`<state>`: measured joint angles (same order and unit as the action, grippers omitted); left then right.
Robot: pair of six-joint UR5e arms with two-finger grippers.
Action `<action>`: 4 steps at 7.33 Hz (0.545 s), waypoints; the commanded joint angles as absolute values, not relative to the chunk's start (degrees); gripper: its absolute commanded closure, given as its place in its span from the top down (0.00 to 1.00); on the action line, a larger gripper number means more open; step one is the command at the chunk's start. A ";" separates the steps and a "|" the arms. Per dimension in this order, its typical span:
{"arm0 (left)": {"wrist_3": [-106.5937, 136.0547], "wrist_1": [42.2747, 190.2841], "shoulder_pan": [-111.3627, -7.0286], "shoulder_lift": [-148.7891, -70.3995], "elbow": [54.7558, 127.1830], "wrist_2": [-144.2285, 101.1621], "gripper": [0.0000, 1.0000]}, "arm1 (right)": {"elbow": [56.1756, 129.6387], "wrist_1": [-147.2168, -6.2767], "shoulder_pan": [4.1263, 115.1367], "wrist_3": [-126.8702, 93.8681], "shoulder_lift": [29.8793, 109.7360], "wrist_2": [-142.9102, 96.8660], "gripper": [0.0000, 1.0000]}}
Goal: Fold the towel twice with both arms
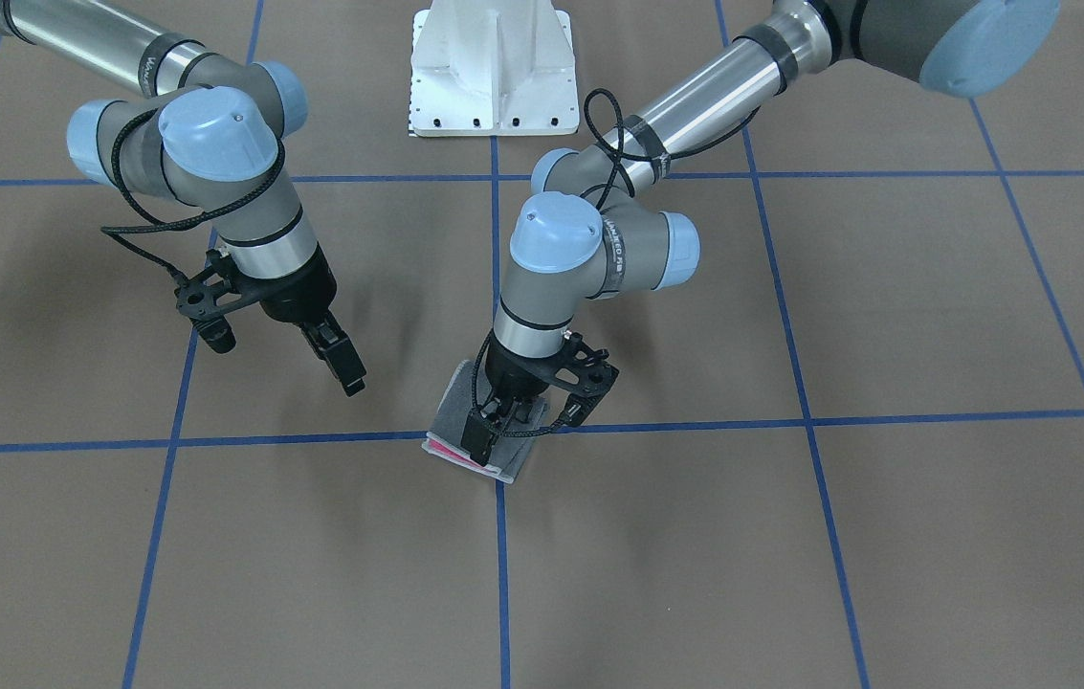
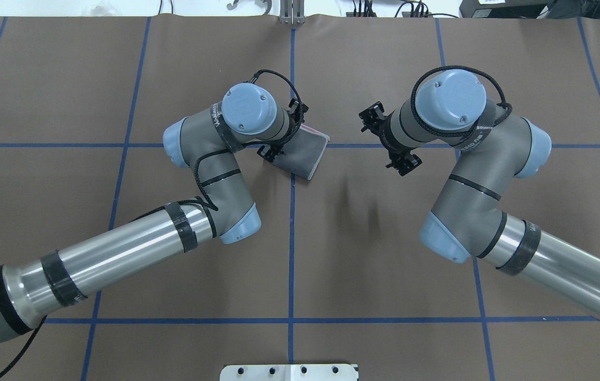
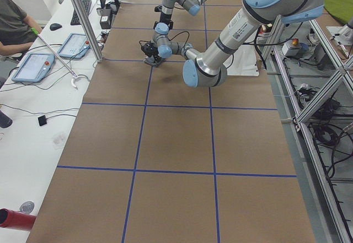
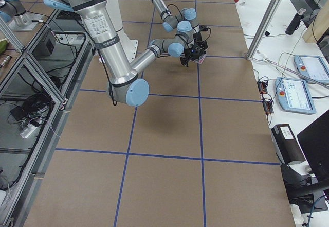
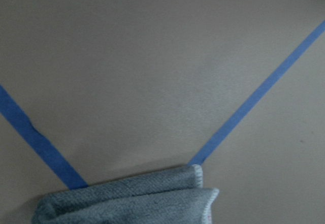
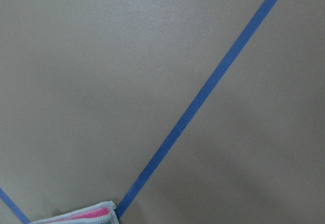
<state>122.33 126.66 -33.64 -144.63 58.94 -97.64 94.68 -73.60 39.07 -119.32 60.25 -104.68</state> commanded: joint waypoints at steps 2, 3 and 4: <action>122.08 125.95 -35.41 -142.82 62.74 -101.50 0.93 | 94.66 -73.56 39.11 -119.27 60.38 -104.76 1.00; 122.08 125.77 -36.81 -142.82 63.62 -104.21 0.94 | 94.66 -73.56 39.11 -119.27 60.47 -104.77 1.00; 122.08 125.68 -37.44 -142.82 64.33 -104.67 0.95 | 94.66 -73.56 39.11 -119.27 60.47 -104.77 1.00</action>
